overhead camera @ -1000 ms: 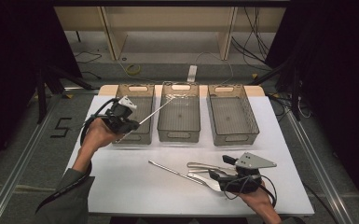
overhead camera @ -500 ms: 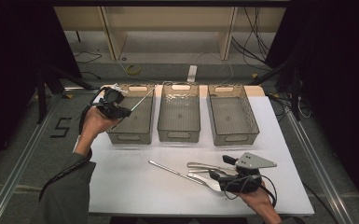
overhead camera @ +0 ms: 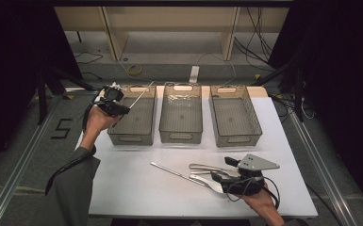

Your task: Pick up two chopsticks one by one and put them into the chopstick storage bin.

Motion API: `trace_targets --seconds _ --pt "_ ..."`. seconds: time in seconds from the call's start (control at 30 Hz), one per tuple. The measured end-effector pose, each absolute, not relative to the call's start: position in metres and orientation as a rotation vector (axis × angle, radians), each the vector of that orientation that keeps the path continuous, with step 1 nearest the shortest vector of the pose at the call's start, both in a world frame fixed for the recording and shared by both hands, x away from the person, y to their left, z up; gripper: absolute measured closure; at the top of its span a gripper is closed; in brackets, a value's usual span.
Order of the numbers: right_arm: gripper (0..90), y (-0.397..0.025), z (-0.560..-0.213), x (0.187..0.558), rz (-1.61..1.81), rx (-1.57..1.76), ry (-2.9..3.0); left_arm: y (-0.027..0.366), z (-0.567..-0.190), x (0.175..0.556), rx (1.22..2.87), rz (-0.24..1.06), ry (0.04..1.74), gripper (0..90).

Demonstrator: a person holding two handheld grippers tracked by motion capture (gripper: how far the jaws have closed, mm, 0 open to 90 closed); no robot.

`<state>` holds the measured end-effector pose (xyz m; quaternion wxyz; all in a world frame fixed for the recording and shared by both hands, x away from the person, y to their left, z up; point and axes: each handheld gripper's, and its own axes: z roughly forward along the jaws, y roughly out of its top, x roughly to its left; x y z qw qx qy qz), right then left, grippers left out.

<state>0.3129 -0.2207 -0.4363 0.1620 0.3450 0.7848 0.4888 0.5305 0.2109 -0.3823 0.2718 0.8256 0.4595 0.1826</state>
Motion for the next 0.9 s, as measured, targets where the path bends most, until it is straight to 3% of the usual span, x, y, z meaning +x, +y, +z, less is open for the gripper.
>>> trace_targets --seconds 0.53,0.7,0.87,0.9 --pt "25.8 -0.22 -0.437 0.313 1.397 0.986 2.237 0.22 -0.401 0.535 2.195 0.466 1.337 83.1" --pt "25.8 -0.221 -0.437 0.313 1.396 0.987 2.239 0.219 -0.399 0.533 2.176 0.486 1.32 69.9" --pt "25.8 -0.221 -0.437 0.313 1.393 0.988 2.24 0.212 -0.386 0.524 2.167 0.471 1.255 51.2" --pt "25.8 -0.221 -0.437 0.313 1.393 0.988 2.24 0.211 -0.384 0.521 2.168 0.463 1.245 51.2"
